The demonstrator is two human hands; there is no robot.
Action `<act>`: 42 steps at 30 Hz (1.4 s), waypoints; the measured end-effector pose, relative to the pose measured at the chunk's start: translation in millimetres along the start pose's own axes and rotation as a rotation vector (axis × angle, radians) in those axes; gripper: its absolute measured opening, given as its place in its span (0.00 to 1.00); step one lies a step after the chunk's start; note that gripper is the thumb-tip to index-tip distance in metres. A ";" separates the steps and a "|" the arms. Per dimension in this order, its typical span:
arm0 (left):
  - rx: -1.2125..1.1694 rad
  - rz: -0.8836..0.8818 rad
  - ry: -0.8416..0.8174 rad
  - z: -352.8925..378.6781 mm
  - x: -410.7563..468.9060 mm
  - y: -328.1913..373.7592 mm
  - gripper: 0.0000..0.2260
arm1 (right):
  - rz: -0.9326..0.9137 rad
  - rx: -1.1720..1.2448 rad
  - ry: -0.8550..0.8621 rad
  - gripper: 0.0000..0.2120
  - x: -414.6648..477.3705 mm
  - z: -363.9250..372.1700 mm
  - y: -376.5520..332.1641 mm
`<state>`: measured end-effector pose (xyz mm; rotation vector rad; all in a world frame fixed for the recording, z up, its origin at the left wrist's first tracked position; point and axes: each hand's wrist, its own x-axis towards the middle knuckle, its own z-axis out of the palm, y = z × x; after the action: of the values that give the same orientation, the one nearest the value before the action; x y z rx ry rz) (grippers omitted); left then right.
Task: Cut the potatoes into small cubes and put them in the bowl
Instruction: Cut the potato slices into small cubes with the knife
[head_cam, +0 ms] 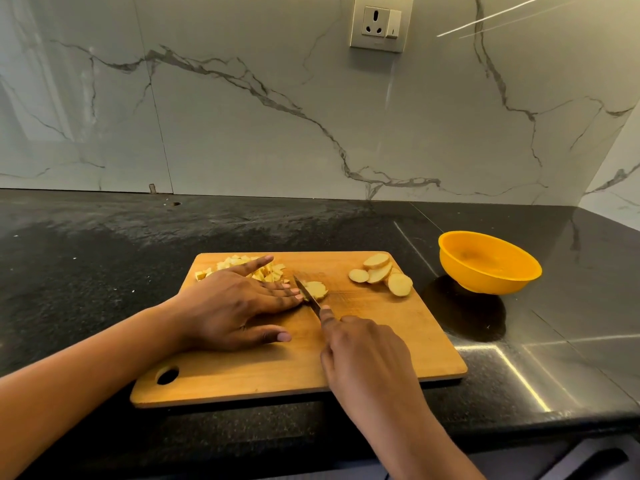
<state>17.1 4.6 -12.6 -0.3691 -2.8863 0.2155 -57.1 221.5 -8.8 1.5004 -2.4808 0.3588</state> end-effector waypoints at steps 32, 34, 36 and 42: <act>-0.012 -0.197 0.268 1.5 10.9 1.0 0.29 | 0.004 -0.017 0.215 0.29 -21.6 -3.4 56.8; -0.181 -0.293 0.337 1.3 6.8 -3.5 0.32 | 0.047 -0.025 0.254 0.28 -21.0 -3.0 64.4; -0.273 -0.313 0.358 -3.1 10.6 1.3 0.31 | 0.087 -0.010 0.313 0.27 -15.3 -6.3 68.5; -0.155 -0.236 -0.017 -10.2 61.2 19.0 0.22 | 0.291 0.236 0.317 0.21 35.8 -8.0 69.5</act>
<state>-33.8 40.1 6.3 -0.0499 -2.9379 -0.0446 -134.7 225.3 3.4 1.0484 -2.4565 0.8935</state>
